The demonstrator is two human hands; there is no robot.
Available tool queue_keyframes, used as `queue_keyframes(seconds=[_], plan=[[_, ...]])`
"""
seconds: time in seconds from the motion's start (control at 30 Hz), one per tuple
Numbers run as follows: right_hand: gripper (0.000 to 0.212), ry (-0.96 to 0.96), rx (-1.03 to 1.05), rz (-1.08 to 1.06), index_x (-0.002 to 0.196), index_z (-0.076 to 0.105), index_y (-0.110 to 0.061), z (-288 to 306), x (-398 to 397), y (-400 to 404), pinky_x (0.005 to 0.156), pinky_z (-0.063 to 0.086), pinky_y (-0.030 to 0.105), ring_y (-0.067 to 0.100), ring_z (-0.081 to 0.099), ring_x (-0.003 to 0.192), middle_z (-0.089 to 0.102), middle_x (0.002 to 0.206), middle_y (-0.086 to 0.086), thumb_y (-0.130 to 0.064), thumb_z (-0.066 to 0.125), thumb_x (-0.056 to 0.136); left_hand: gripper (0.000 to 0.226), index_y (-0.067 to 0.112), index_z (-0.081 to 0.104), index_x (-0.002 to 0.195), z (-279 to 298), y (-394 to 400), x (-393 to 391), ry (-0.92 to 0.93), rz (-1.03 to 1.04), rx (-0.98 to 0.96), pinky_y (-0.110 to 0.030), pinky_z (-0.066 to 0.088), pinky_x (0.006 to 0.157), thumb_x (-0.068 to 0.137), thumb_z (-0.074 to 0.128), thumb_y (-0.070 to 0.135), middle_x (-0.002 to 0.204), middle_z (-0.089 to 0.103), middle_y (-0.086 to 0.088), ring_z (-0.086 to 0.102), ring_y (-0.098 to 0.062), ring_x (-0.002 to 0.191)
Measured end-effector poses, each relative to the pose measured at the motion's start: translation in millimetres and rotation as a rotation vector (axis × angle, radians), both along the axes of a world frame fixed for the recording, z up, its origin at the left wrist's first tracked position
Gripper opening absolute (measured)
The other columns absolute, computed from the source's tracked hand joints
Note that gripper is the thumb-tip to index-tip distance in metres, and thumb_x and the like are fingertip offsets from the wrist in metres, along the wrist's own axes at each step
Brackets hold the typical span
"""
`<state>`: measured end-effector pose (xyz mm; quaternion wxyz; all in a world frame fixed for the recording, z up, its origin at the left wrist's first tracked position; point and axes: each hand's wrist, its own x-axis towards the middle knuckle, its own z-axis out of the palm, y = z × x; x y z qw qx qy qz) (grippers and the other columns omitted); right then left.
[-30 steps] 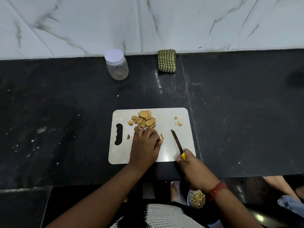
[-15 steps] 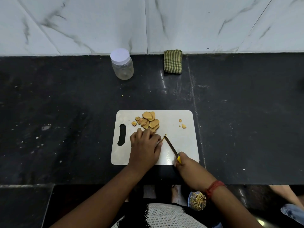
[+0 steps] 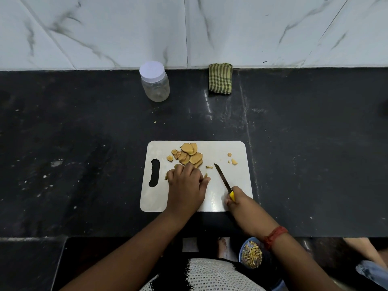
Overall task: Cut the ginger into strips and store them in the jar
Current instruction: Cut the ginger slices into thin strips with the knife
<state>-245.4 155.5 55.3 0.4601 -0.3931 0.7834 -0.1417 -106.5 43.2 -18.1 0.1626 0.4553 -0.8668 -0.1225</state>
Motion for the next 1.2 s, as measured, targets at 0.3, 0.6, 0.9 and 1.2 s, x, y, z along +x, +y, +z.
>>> queue_keyframes(seconds=[0.3, 0.6, 0.9, 1.2], plan=[[0.014, 0.083, -0.002, 0.027, 0.095, 0.038, -0.011, -3.7, -5.7, -5.1, 0.050, 0.030, 0.028, 0.016, 0.044, 0.059, 0.048, 0.070, 0.003, -0.024, 0.039, 0.100, 0.014, 0.018, 0.064, 0.084, 3.5, -10.4, -15.1, -0.027, -0.018, -0.033, -0.042, 0.039, 0.081, 0.090, 0.066, 0.030, 0.094, 0.058, 0.001, 0.052, -0.022, 0.092], [0.008, 0.159, 0.063, 0.193, 0.093, 0.032, -0.012, -1.3, -2.4, -2.8, 0.052, 0.028, 0.031, 0.015, 0.041, 0.059, 0.044, 0.069, 0.001, -0.017, 0.034, 0.100, 0.016, 0.015, 0.066, 0.083, 5.7, -19.5, -23.4, -0.047, 0.013, -0.051, -0.043, 0.041, 0.082, 0.087, 0.066, 0.030, 0.093, 0.060, -0.003, 0.052, -0.023, 0.093], [0.007, 0.185, 0.025, 0.165, 0.095, 0.035, -0.010, -6.3, -8.6, -15.6, 0.060, 0.034, 0.032, 0.022, 0.047, 0.063, 0.045, 0.069, 0.001, -0.017, 0.035, 0.099, 0.015, 0.015, 0.065, 0.084, 6.0, -20.7, -24.1, -0.052, 0.002, -0.089, -0.045, 0.043, 0.082, 0.086, 0.066, 0.030, 0.095, 0.061, -0.004, 0.052, -0.025, 0.094], [0.012, 0.210, 0.030, 0.224, 0.093, 0.033, -0.012, 2.4, -17.8, -2.8, 0.050, 0.030, 0.027, 0.014, 0.043, 0.059, 0.044, 0.068, -0.001, -0.021, 0.038, 0.100, 0.019, 0.015, 0.066, 0.089, 4.6, -25.1, -24.4, -0.081, -0.035, -0.117, -0.043, 0.041, 0.078, 0.087, 0.064, 0.033, 0.097, 0.059, -0.004, 0.052, -0.024, 0.091]])
